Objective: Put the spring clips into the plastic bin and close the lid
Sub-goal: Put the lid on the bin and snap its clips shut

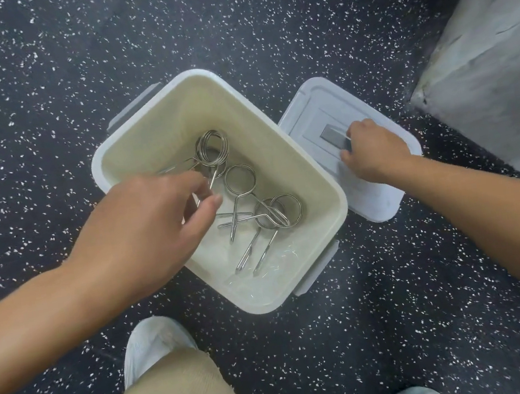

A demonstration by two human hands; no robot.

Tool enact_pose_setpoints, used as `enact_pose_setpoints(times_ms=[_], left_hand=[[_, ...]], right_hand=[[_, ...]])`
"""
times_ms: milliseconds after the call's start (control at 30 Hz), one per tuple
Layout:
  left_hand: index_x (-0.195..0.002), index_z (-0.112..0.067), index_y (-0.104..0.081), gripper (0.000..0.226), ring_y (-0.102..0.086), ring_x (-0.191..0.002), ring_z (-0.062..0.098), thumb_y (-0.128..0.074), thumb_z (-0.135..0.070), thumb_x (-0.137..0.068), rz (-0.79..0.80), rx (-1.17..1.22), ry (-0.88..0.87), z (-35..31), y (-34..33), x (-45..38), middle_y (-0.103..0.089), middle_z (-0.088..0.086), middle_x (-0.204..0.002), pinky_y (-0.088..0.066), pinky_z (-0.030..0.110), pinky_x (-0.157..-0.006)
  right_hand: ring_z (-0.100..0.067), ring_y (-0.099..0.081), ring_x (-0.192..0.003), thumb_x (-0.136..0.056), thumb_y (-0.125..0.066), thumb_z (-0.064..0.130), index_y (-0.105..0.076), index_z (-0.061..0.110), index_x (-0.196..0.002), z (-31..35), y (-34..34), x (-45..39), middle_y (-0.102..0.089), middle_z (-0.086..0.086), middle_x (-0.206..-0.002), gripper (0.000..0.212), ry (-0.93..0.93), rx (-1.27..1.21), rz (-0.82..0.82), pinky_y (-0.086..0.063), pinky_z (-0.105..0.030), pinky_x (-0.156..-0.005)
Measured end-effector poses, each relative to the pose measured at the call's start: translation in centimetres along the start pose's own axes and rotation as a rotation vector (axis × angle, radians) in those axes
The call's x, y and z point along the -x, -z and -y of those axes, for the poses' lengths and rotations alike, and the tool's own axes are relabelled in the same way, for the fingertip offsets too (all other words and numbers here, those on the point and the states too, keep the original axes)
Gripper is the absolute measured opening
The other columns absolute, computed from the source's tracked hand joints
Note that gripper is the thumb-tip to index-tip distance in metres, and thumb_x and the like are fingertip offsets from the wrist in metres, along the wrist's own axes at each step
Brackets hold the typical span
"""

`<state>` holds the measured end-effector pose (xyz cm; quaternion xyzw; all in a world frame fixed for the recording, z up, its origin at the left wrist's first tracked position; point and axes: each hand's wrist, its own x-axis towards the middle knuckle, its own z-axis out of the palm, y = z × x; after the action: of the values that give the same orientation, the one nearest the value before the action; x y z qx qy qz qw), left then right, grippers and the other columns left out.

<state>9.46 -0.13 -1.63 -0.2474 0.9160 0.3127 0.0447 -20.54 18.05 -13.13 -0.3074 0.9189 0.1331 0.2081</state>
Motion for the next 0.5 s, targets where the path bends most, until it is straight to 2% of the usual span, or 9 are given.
enact_pose_setpoints(times_ms=[100, 233, 400, 500], left_hand=[[-0.088, -0.029, -0.067, 0.030, -0.060, -0.063, 0.012, -0.047, -0.050, -0.095, 0.002, 0.002, -0.010, 0.0, -0.2, -0.1, -0.061, -0.016, -0.063, -0.051, 0.035, -0.059], [-0.089, -0.028, -0.067, 0.027, -0.059, -0.062, 0.013, -0.050, -0.048, -0.096, -0.001, -0.018, -0.022, -0.2, -0.4, 0.1, -0.060, -0.015, -0.063, -0.050, 0.034, -0.058], [-0.089, -0.029, -0.067, 0.030, -0.059, -0.063, 0.010, -0.046, -0.051, -0.095, 0.001, -0.015, -0.015, 0.1, -0.1, -0.2, -0.060, -0.017, -0.064, -0.051, 0.035, -0.059], [-0.091, -0.030, -0.069, 0.031, -0.060, -0.064, 0.011, -0.047, -0.051, -0.095, -0.024, -0.019, -0.008, 0.4, 0.5, -0.7, -0.061, -0.018, -0.067, -0.052, 0.035, -0.060]], right_hand=[[-0.036, -0.055, -0.113, -0.099, -0.050, 0.029, -0.049, 0.002, -0.125, 0.2, -0.4, -0.8, -0.050, -0.016, -0.128, 0.038, 0.009, 0.102, 0.000, -0.043, -0.041, -0.077], [-0.037, -0.056, -0.114, -0.101, -0.043, 0.031, -0.046, 0.000, -0.127, 0.2, -0.2, -1.6, -0.050, -0.017, -0.128, 0.040, 0.029, 0.211, 0.012, -0.046, -0.043, -0.083], [-0.036, -0.060, -0.103, -0.098, -0.038, 0.032, -0.049, 0.002, -0.121, 0.0, -0.3, -1.3, -0.054, -0.015, -0.117, 0.040, 0.132, 0.313, -0.021, -0.038, -0.039, -0.071], [-0.035, -0.060, -0.096, -0.097, -0.039, 0.031, -0.049, 0.002, -0.119, -1.1, -0.5, -0.3, -0.052, -0.014, -0.111, 0.038, 0.130, 0.322, -0.022, -0.044, -0.038, -0.069]])
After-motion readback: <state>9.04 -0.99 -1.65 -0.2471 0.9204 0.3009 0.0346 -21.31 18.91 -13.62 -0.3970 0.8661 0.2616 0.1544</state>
